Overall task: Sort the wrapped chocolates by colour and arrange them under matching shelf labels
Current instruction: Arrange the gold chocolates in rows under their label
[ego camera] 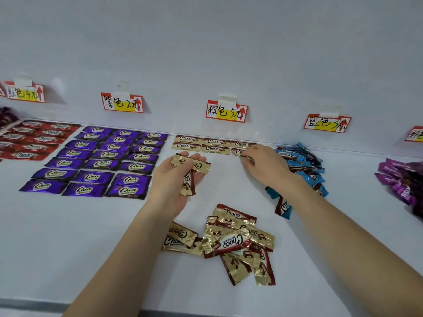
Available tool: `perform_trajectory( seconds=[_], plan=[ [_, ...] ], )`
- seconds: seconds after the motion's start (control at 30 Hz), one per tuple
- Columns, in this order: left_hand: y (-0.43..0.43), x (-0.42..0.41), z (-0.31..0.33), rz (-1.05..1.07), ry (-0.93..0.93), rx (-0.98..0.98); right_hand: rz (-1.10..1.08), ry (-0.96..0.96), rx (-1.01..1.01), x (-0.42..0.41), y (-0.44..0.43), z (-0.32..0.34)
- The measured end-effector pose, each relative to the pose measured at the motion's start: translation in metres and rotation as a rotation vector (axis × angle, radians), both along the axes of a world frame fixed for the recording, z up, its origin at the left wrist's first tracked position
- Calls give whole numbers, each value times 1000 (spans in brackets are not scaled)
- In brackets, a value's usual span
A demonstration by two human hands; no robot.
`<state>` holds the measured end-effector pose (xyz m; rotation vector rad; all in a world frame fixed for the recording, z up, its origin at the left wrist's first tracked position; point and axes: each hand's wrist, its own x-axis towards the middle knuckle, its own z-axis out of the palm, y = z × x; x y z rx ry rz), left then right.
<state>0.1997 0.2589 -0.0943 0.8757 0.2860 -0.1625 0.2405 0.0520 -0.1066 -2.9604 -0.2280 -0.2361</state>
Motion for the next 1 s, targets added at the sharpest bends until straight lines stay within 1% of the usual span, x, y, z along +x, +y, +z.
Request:
perform_trajectory(
  seconds=[0.4, 0.43, 0.47, 0.53, 0.6, 0.67, 0.77, 0.83, 0.93, 1.0],
  plan=[
    [4, 0, 2, 5, 17, -51, -16, 11, -23, -2, 5, 0],
    [5, -1, 2, 9, 13, -41, -6, -13, 20, -5, 7, 3],
    [5, -1, 3, 12, 2, -31, 7, -46, 106, -10, 11, 7],
    [5, -4, 4, 16, -26, -15, 27, -98, 366, -21, 23, 18],
    [4, -6, 5, 17, -49, -4, 67, -96, 616, -36, 37, 30],
    [4, -11, 8, 6, -75, -28, 135, -69, 749, -52, 52, 41],
    [4, -21, 17, -28, -120, -112, 200, -16, 801, -70, 70, 49],
    [5, -29, 21, -39, -159, -123, 196, -15, 846, -77, 77, 51],
    [12, -41, 25, -4, -130, -113, 184, -68, 904, -85, 81, 55],
    [21, -49, 25, -9, -83, -98, 221, -134, 846, -91, 82, 57]
  ],
)
